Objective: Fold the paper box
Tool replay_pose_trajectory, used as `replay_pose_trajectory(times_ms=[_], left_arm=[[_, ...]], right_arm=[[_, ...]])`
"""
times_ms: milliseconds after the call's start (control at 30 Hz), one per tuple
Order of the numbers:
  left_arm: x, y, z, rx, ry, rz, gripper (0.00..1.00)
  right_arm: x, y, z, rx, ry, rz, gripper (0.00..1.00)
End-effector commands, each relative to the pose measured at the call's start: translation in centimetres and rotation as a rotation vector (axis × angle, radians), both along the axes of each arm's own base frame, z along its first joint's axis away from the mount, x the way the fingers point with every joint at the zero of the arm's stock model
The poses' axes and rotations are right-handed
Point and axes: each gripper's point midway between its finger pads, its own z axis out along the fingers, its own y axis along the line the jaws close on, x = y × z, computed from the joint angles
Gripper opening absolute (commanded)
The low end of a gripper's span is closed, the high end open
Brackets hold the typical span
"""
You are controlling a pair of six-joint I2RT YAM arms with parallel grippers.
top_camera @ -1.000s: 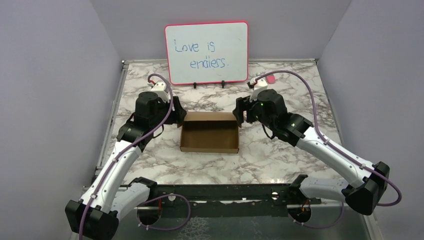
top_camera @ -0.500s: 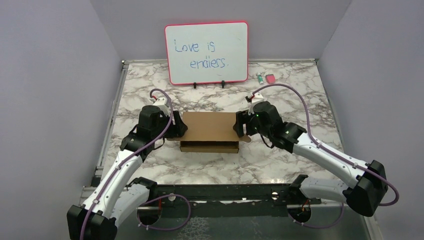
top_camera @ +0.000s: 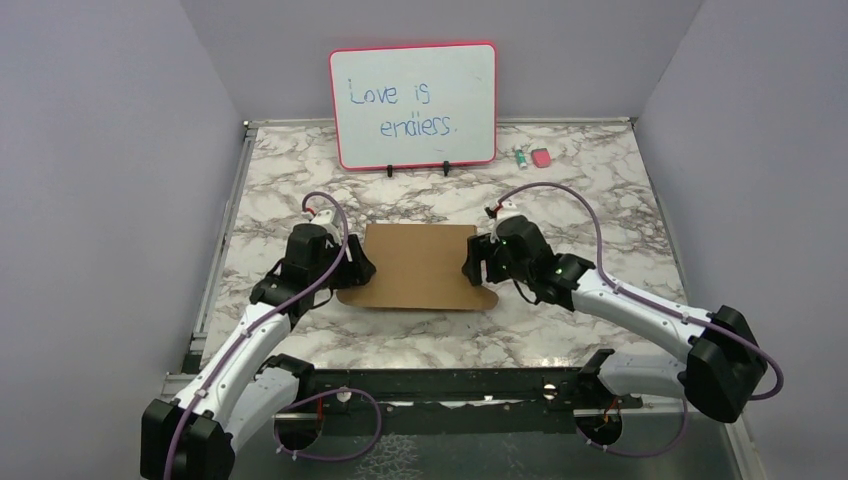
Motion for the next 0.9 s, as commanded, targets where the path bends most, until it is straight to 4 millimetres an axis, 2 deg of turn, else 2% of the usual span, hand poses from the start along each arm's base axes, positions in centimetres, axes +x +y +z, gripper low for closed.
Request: replay_pose_trajectory(times_ms=[0,233,567,800,867], left_arm=[[0.5,0.2,-0.6,-0.028,0.016,0.067,0.63],[0.2,0.8,-2.3,-0.046,0.046,0.139,0.56],[0.2,0.6,-4.6,-0.065,0.084,0.161,0.52],[0.5,0.2,-5.6,-0.092,0.082,0.165,0.48],[0.9,0.0,-5.6,-0.103,0.068,0.169,0.45]], right_arm=[[0.0,0.9,-0.8,0.037,0.01,0.007,0.74],[-0.4,0.6,-2.9,0.017,0.046,-0.005,0.74],[-0.2,-0.1,-5.5,-0.032,0.052,-0.023,0.74],[0.8,-1.3,-7.6,-0.094,0.045,-0.058,0.73],[1.5,-1.3,-7.5,-0.085,0.024,-0.065,0.71]])
